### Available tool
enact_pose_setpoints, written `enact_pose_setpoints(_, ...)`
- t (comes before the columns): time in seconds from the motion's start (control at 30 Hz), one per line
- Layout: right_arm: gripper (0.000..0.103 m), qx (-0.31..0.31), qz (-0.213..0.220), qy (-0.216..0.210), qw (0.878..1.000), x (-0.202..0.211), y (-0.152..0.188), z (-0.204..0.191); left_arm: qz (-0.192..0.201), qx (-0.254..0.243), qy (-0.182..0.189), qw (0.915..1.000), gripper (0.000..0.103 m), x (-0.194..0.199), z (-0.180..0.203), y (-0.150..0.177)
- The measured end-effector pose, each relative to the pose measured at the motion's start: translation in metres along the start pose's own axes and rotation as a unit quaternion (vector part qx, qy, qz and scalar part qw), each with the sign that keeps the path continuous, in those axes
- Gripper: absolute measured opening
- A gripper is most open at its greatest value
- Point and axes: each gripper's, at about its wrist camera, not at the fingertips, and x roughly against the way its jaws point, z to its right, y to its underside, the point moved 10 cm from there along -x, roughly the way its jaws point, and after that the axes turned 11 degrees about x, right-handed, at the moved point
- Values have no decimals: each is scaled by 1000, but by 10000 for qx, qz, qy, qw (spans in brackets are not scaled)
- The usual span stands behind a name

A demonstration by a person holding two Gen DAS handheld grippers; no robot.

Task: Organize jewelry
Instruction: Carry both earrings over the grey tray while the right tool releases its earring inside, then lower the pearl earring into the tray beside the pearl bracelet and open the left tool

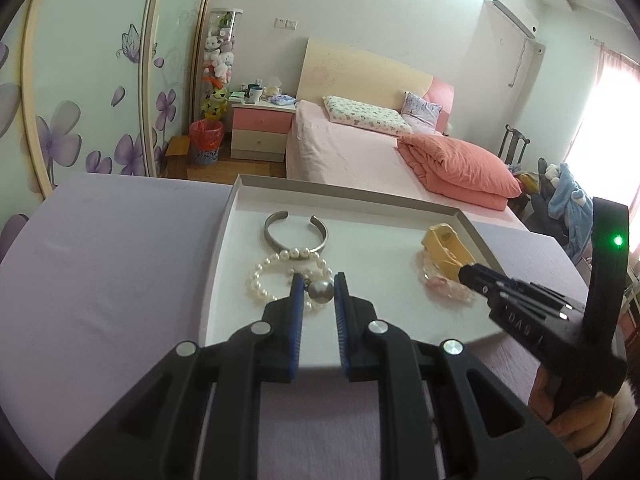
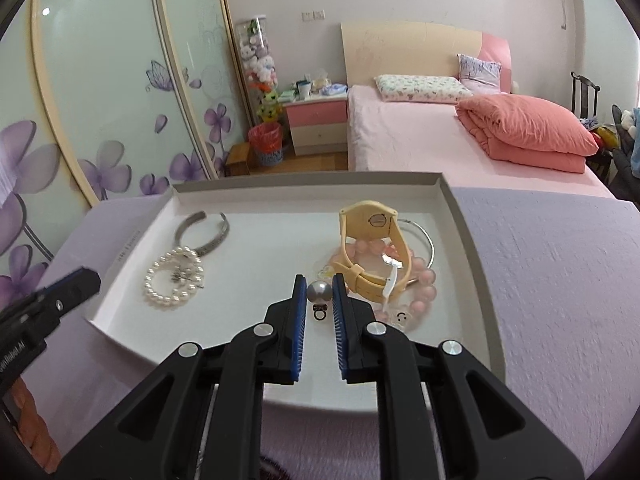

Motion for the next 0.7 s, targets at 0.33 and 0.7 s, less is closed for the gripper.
enact_pose_setpoints(0.33,18,-125,41,69,9999,-6,6,11,-136,127,11,9998,16,-42,7,-6)
enact_pose_setpoints(0.7,54,-39,306,125,9994,8,-1,10,-178,149,125,9997,16,-61,8,-3)
